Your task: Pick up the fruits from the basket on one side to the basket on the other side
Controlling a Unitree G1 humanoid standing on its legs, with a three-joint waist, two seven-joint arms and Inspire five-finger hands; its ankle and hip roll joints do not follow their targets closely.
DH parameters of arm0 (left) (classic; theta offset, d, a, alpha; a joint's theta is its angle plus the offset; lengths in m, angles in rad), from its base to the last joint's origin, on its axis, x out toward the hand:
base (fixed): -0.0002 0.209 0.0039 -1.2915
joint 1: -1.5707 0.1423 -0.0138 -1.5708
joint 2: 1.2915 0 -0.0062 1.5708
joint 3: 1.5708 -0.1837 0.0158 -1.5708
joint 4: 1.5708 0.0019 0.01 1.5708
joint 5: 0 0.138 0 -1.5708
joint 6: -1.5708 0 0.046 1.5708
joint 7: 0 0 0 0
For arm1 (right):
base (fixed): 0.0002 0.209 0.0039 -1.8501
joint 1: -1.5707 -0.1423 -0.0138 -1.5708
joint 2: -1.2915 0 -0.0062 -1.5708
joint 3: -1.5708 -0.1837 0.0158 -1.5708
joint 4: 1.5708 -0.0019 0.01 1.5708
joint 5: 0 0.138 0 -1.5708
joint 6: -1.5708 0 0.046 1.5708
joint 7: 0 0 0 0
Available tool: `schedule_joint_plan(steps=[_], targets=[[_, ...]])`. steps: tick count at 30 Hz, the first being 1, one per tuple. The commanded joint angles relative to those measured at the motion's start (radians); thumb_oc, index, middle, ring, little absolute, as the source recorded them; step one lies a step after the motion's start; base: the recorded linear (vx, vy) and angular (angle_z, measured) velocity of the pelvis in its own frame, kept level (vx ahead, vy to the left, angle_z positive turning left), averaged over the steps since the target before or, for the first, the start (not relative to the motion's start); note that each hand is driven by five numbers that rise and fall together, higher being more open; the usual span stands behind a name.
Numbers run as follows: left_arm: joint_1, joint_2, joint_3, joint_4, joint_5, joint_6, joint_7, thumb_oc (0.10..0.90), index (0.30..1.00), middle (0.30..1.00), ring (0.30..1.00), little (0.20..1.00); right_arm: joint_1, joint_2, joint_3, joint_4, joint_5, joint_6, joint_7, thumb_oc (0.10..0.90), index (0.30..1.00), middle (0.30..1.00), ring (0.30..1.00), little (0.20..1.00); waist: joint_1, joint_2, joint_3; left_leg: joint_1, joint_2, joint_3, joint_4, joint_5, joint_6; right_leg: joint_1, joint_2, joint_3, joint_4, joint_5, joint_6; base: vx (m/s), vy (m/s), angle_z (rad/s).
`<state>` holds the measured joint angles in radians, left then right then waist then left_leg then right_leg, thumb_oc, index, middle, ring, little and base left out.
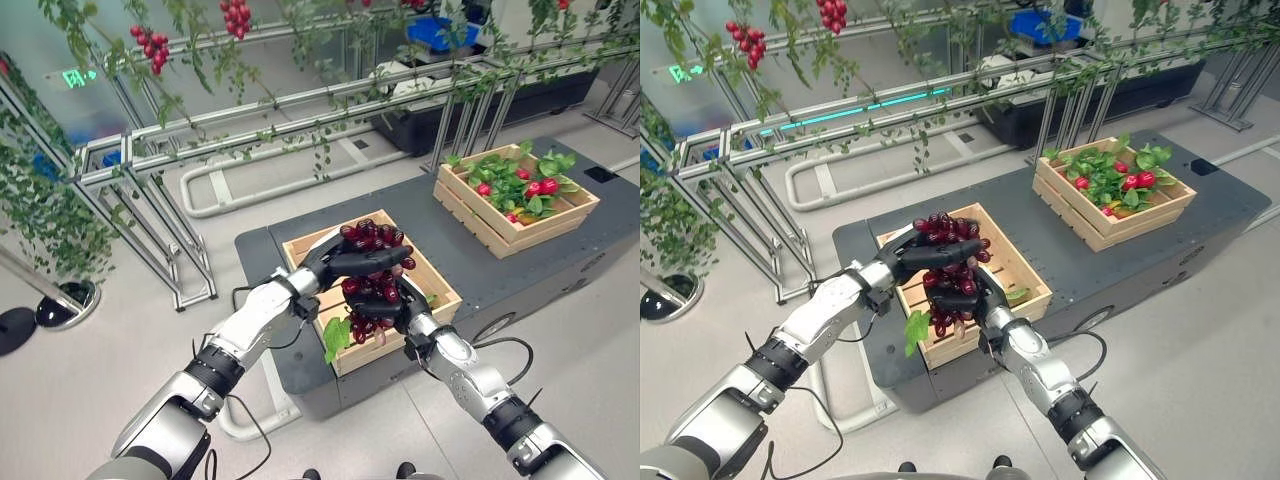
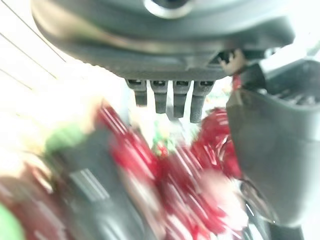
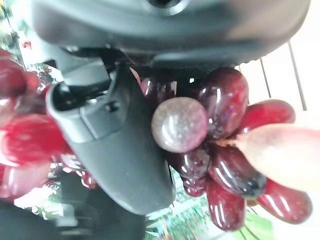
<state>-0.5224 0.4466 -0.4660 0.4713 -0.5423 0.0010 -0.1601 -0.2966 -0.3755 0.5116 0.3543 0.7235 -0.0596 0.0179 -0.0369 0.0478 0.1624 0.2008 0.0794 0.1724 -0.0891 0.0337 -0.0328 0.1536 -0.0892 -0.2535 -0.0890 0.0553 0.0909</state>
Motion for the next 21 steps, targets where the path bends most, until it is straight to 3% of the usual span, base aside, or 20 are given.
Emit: schedule_joint_plan(steps=[1,11,21], targets=[[-0.079,0.039,0.079,0.148,0.027,-0.119,0.033,0.800,0.900,0.900,0.900,0.900,-0.055,0.040,-0.123,-0.008,0.080,-0.191,0.031,0.400,0.300,0.300,0.300,0.300,-0.001,-0.013,-0.089,0.009,0.009,0.021,0.002,-0.105,-0.023,0.038,-0.041,0.013,0.002,-0.106,0.009,0.02,0.008,-0.08],[-0.046,0.096,0.191,0.245,-0.111,-0.198,0.039,0.800,0.900,0.900,0.900,0.900,0.031,-0.009,-0.229,0.046,0.113,-0.224,0.049,0.400,0.300,0.300,0.300,0.300,-0.040,-0.006,-0.092,0.015,0.015,0.059,0.002,-0.112,-0.027,0.022,-0.034,0.043,0.002,-0.105,0.011,0.00,0.010,-0.08],[0.001,0.046,0.259,0.207,-0.200,-0.279,0.062,0.800,0.900,0.900,0.900,0.900,0.097,-0.012,-0.332,0.072,0.134,-0.277,0.036,0.400,0.300,0.300,0.300,0.300,-0.069,-0.014,-0.088,0.015,0.020,0.085,0.002,-0.123,-0.024,0.006,-0.024,0.070,0.002,-0.106,0.011,-0.01,-0.015,-0.15]])
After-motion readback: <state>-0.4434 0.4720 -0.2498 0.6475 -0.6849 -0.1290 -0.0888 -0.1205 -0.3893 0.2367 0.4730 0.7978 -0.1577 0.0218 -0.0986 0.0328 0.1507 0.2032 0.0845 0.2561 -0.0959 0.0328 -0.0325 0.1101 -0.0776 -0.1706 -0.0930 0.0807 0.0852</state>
